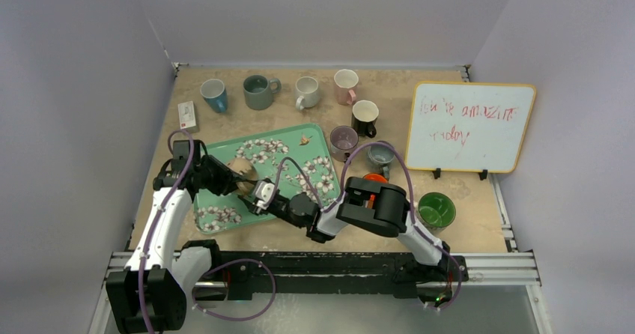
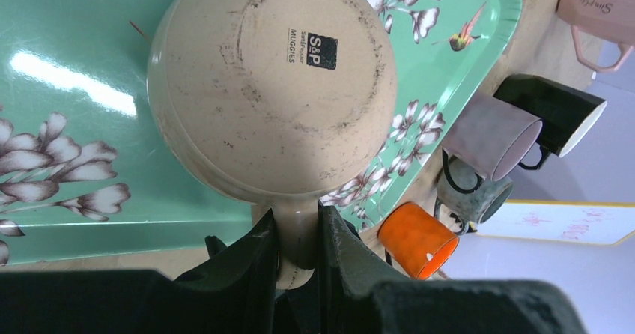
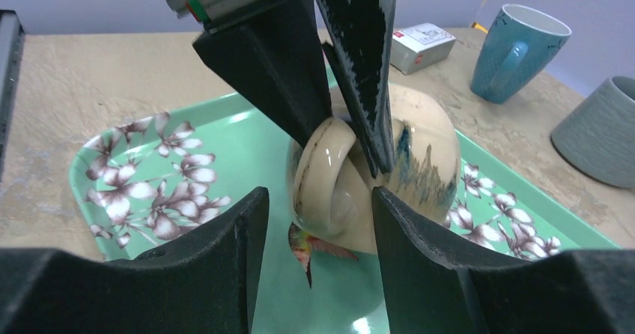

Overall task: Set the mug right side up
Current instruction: Turn over the cup on the tray.

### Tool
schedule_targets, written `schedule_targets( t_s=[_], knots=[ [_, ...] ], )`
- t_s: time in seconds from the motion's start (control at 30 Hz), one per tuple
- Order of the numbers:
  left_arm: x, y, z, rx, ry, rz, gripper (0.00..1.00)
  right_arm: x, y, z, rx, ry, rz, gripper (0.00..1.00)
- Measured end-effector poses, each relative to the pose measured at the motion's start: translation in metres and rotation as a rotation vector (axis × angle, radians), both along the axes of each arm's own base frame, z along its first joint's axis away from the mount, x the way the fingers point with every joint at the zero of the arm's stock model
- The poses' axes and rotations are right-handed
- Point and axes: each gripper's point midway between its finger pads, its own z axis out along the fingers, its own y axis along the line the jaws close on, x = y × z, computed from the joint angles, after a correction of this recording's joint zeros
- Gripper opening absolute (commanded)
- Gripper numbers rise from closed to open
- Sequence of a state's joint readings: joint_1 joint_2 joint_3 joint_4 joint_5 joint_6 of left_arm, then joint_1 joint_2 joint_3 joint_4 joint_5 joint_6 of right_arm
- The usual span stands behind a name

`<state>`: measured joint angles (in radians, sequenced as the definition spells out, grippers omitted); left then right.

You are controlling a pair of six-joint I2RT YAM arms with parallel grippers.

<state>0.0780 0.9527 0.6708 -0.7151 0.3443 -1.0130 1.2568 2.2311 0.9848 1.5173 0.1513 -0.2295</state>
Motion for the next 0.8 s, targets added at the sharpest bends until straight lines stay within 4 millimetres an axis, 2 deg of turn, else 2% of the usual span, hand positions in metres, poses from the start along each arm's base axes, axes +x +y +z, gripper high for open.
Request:
schedule_targets(
  t_s=[0.07,0.27,0.33,0.47,0.67,0.8],
  knots=[
    [0.001,0.001,0.0,0.003,-0.001,0.006,0.0,0.002,0.0,-0.004,-0.003,0.003,-0.014,0.55],
    [0.001,0.001,0.001,-0.004,0.003,0.028,0.0,0.012,0.001,0.004,-0.016,-0.074,-0.067,0.4],
    [0.002,0.002,0.003,-0.007,-0.006,0.035,0.0,0.014,0.003,0.007,-0.02,-0.092,-0.075,0.31],
    [0.005,0.002,0.006,-0.01,-0.025,0.042,0.0,0.012,0.008,0.009,-0.012,-0.096,-0.071,0.01],
    [0.005,0.003,0.007,-0.003,-0.031,0.045,0.0,0.012,0.007,0.009,-0.008,-0.097,-0.074,0.0],
    [0.004,0.001,0.011,-0.001,-0.047,0.017,0.13,0.01,0.003,0.011,-0.004,-0.099,-0.072,0.0]
  ],
)
